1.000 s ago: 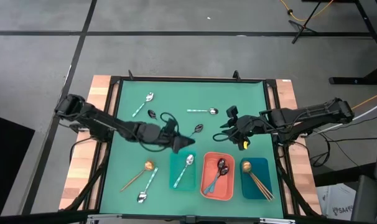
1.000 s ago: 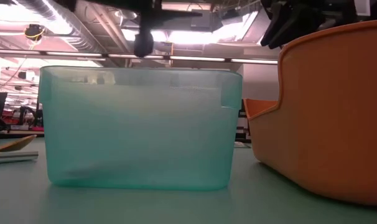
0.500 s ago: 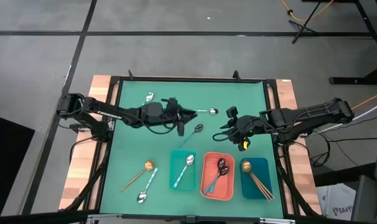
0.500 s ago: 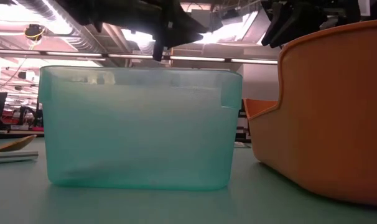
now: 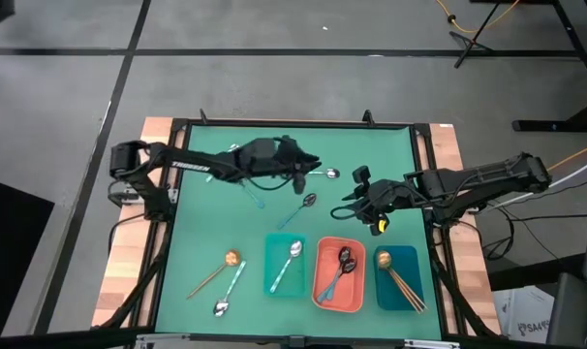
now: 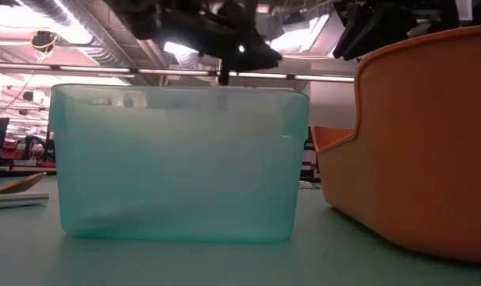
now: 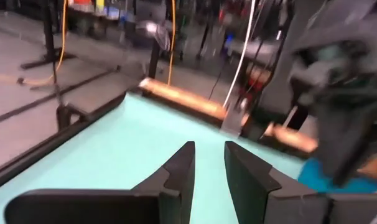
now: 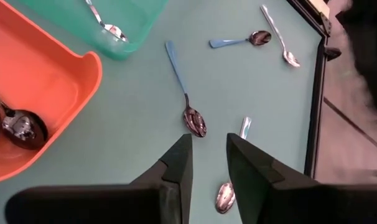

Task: Sort silverware by color (type)
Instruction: Put the light blue spoon into the light blue bin

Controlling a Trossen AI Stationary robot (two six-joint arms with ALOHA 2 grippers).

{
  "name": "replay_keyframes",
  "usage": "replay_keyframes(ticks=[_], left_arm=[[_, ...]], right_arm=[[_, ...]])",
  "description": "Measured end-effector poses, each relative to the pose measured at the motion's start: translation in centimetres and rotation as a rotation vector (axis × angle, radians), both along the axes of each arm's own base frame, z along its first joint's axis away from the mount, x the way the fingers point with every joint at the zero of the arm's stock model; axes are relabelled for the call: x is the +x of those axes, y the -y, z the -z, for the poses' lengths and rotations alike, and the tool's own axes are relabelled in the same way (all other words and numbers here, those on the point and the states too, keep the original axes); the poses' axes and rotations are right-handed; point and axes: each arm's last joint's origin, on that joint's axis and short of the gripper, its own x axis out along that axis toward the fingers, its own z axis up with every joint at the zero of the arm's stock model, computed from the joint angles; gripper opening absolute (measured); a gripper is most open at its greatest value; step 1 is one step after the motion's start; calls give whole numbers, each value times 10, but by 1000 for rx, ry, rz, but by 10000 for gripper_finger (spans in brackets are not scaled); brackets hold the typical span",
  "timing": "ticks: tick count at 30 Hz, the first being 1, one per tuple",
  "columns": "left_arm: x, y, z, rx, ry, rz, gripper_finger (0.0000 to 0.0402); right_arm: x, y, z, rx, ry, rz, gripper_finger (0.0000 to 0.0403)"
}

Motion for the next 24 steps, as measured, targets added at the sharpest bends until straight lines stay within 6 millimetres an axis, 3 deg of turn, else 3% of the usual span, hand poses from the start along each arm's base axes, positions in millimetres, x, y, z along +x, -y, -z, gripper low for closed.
replay_keyframes(ticks=[4,10,18,24], left_arm=[[17,-19,7,30,-160,1,81],[32,-44,33,41,-309,43,81],[35,-66,83,-14,-463,42,81],[35,-75,110,-47,-533,28,81]], right_arm=[[0,0,0,33,1,31,88],[-1,0,1,50,-2,38,88],[-1,-1,1,61,-4,29,88],[0,-1,1,64,-5,27,88]])
